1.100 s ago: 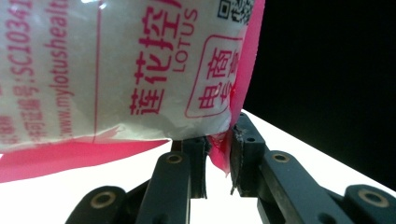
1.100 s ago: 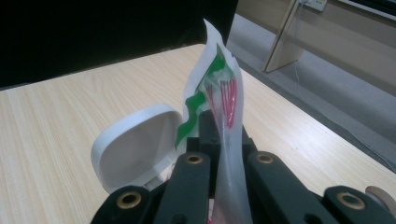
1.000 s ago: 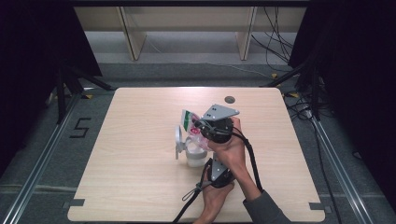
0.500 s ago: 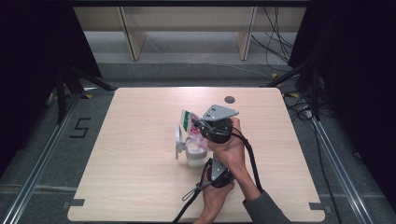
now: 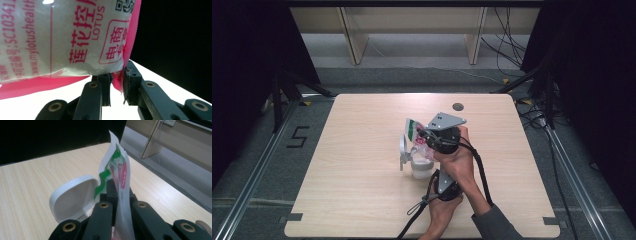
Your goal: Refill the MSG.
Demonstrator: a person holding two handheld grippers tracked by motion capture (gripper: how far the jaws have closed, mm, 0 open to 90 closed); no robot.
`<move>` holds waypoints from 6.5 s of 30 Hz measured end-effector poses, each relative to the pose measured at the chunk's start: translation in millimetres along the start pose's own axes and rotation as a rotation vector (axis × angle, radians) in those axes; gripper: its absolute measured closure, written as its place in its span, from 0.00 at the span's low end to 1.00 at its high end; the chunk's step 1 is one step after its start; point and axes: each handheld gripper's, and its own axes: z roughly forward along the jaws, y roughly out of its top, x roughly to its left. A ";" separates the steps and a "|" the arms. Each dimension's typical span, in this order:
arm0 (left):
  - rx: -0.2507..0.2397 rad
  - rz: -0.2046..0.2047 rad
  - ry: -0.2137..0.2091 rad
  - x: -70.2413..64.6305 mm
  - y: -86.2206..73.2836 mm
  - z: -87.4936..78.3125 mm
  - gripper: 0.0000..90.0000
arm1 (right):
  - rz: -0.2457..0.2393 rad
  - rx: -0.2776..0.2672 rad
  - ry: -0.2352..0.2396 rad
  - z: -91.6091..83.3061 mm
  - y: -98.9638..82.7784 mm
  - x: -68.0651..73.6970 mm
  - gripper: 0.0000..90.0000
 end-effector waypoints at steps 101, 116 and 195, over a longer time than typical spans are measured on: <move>0.105 0.115 0.005 8.9 2.2 -6.5 0.86 | 0.000 0.000 0.018 -3.2 0.9 0.5 1.00; 0.131 0.137 0.008 12.3 3.1 -9.0 0.83 | 0.019 -0.040 0.056 -17.9 2.6 -4.6 1.00; 0.187 0.183 0.045 12.1 5.9 -31.4 0.49 | 0.292 -0.286 0.115 -95.2 -40.8 -63.0 1.00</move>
